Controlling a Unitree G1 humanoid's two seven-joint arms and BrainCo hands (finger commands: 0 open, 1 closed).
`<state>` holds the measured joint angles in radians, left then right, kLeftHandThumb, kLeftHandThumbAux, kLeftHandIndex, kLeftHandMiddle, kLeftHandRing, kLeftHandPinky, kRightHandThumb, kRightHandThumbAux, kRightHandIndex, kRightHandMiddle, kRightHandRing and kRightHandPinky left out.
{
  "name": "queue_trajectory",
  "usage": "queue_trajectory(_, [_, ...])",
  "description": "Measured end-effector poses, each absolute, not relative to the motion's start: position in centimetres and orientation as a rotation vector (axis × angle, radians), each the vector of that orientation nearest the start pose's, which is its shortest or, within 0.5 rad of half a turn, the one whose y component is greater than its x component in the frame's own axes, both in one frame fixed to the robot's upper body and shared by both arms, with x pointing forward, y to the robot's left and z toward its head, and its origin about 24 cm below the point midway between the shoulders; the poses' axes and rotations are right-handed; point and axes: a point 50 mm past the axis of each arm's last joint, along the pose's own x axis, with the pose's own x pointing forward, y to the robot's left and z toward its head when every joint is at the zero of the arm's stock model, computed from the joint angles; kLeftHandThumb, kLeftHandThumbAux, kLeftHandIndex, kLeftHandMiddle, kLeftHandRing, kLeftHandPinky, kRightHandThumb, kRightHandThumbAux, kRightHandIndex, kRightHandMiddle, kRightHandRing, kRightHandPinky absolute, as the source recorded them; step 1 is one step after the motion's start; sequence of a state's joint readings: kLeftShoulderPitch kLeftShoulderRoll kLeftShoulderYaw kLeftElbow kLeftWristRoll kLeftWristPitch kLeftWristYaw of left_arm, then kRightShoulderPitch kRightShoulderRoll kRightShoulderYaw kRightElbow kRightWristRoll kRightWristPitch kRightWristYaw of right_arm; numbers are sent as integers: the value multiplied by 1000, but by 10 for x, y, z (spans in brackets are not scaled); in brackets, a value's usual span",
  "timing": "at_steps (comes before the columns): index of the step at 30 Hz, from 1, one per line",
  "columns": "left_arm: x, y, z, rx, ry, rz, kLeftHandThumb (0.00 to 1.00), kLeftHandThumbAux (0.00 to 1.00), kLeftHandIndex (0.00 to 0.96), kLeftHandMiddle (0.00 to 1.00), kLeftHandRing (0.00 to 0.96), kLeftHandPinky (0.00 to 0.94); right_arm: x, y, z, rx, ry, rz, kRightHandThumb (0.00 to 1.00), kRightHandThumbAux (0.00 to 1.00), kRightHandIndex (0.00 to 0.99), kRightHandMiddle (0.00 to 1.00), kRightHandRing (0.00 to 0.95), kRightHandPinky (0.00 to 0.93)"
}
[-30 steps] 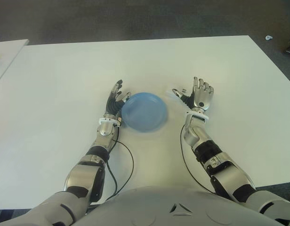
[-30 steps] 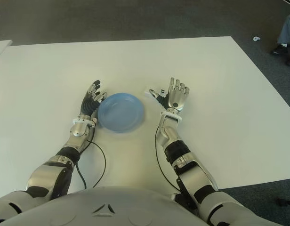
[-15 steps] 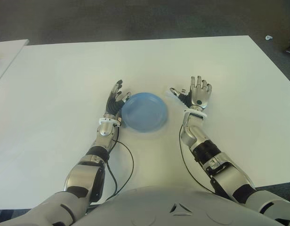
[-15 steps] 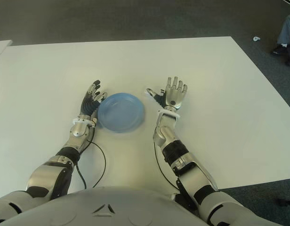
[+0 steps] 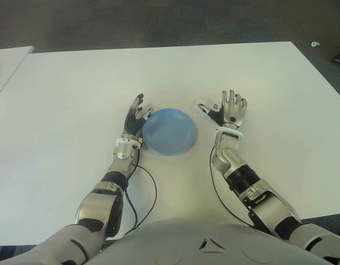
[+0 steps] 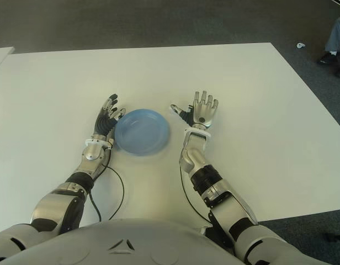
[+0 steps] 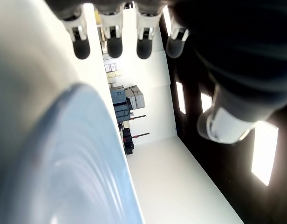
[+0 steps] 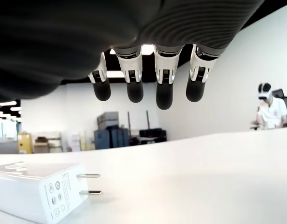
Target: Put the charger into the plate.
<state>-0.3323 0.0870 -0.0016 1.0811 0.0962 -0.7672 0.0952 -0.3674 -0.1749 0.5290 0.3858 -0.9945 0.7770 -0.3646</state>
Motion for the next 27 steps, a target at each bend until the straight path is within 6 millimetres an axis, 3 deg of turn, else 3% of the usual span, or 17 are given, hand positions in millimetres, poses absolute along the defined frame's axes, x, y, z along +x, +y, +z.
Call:
queue_trajectory(15, [272, 156, -34, 166, -15, -35, 12, 622, 8, 39, 16, 2, 308, -136, 32, -1490, 59, -72, 388, 84, 0, 0, 0, 0])
queue_trajectory(27, [272, 156, -34, 166, -14, -35, 2, 618, 5, 45, 18, 16, 324, -152, 51, -1558, 38, 181, 476, 170, 0, 0, 0, 0])
